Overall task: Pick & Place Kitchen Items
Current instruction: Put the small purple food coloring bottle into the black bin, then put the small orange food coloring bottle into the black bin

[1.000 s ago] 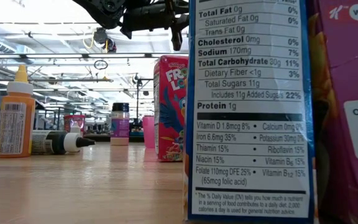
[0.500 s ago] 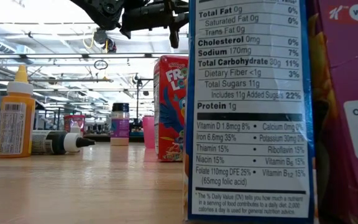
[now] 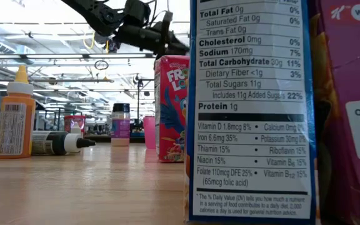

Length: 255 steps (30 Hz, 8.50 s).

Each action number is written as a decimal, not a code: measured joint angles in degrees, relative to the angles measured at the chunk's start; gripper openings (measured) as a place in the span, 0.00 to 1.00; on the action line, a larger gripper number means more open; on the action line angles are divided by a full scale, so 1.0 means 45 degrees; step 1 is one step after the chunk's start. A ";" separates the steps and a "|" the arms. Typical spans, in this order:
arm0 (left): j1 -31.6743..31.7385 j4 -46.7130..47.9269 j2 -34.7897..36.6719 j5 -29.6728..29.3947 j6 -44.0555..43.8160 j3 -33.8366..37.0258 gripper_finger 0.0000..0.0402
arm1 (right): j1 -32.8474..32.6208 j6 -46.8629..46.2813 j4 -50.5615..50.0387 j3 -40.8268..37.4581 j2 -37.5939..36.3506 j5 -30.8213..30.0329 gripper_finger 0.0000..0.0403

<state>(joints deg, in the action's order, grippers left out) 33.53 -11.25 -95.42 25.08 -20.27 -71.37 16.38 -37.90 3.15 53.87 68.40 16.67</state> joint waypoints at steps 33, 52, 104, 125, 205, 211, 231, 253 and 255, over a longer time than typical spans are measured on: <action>0.0794 0.3100 -0.0455 -0.5722 0.2495 0.0000 0.13 | 0.0000 -0.0051 0.0653 0.0015 0.0000 -0.0070 0.26; 0.0745 0.2388 -0.1005 -0.5717 0.2136 0.0000 0.32 | 0.0000 -0.0045 0.0624 0.0015 0.0000 -0.0055 0.26; -0.0050 0.3600 -0.1005 -0.5561 0.2626 0.0000 0.39 | -0.6363 -0.2203 -1.4294 0.0010 -0.1370 0.2263 0.23; -0.0183 0.3591 -0.1005 -0.5576 0.2461 0.0000 0.39 | -0.6751 -0.2442 -1.2405 -0.3291 -0.1365 0.0960 0.37; -0.0183 0.3440 -0.1005 -0.5882 0.2398 0.0000 0.39 | -0.2452 0.0659 -0.1350 -0.0110 -0.2372 -0.1783 0.12; -0.0183 0.3384 -0.1005 -0.5798 0.2337 0.0000 0.39 | -0.1438 0.1483 0.1803 -0.0111 -0.2369 -0.1784 0.12; -0.0566 -0.6770 -0.0930 0.2631 -0.3354 0.0005 0.39 | -0.0622 0.1966 0.2521 -0.0107 -0.2317 -0.1705 0.12; -0.2506 -0.7457 -0.0928 0.2657 -0.3371 0.0005 0.39 | -0.0631 0.1951 0.2581 -0.0112 -0.1642 -0.1658 0.12; -0.2601 -0.7464 -0.0928 0.2666 -0.3270 0.0005 0.39 | -0.0631 0.1951 0.2581 -0.0111 -0.1642 -0.1653 0.12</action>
<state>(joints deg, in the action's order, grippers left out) 21.83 -44.84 -99.59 37.08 -34.98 -71.35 13.54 -29.12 14.76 53.37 61.01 9.23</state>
